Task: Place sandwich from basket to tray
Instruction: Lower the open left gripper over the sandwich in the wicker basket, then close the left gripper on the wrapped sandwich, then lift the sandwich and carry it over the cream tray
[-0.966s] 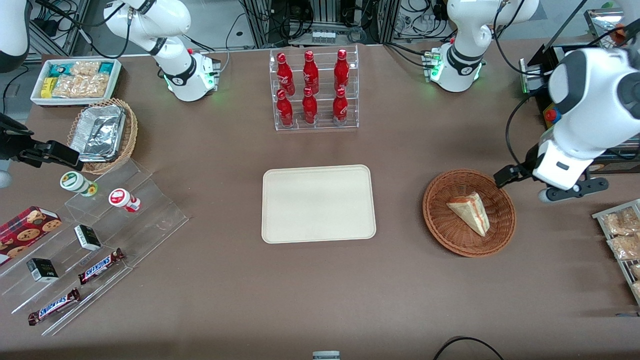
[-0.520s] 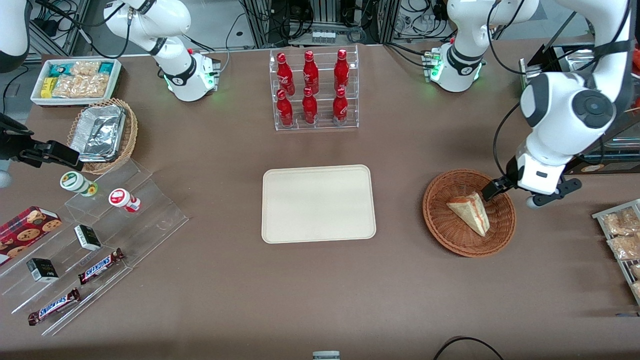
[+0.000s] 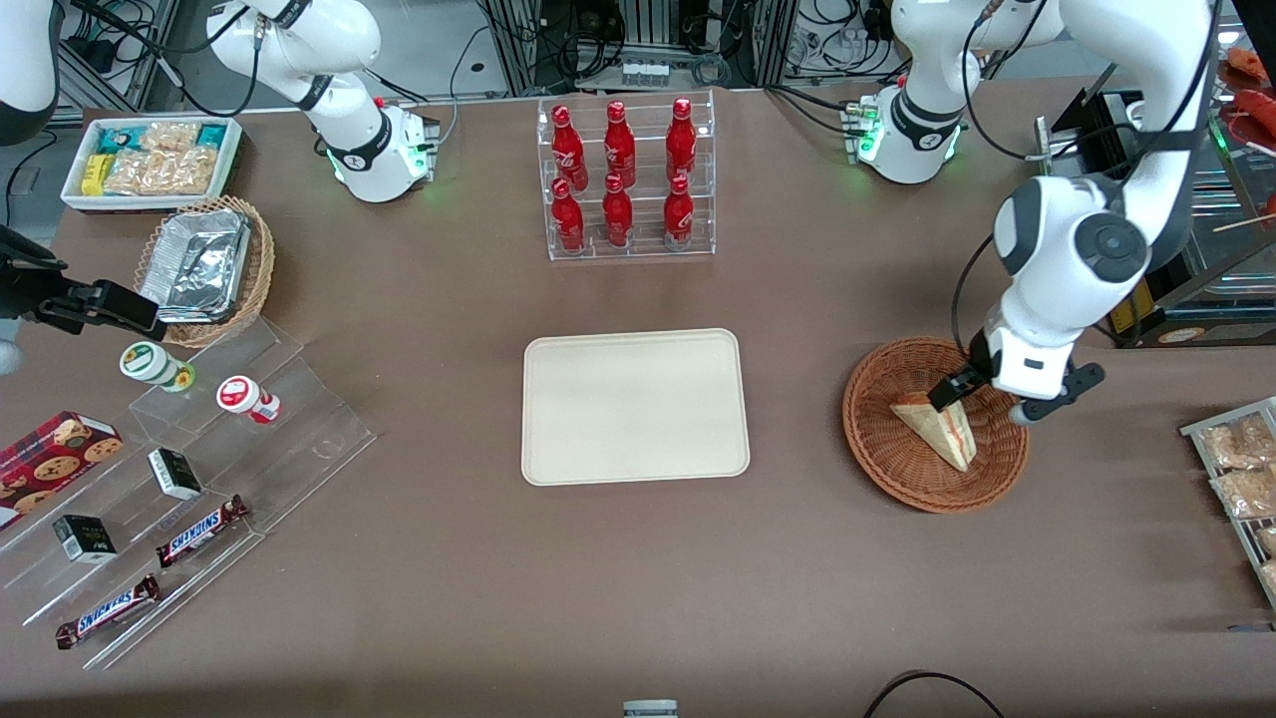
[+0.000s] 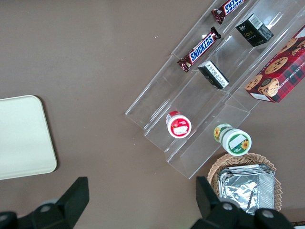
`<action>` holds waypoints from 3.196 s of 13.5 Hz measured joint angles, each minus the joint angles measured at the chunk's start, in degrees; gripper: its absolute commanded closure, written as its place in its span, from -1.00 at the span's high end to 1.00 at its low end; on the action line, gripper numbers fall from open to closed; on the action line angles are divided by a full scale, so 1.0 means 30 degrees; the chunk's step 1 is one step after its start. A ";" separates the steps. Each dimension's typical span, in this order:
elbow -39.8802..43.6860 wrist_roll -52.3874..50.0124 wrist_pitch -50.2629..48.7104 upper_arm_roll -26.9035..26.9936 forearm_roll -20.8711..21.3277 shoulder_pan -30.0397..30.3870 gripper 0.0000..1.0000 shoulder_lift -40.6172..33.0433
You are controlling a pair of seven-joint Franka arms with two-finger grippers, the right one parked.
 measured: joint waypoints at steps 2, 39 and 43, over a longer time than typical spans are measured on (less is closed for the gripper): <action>-0.0200 -0.0127 0.0738 -0.0083 0.0000 -0.0006 1.00 0.0499; 1.3364 -0.0507 -0.8613 -0.0496 0.0813 -0.9743 -1.00 0.6691; 1.5081 -0.1262 -0.7385 -0.0496 0.0794 -1.1851 -1.00 0.9227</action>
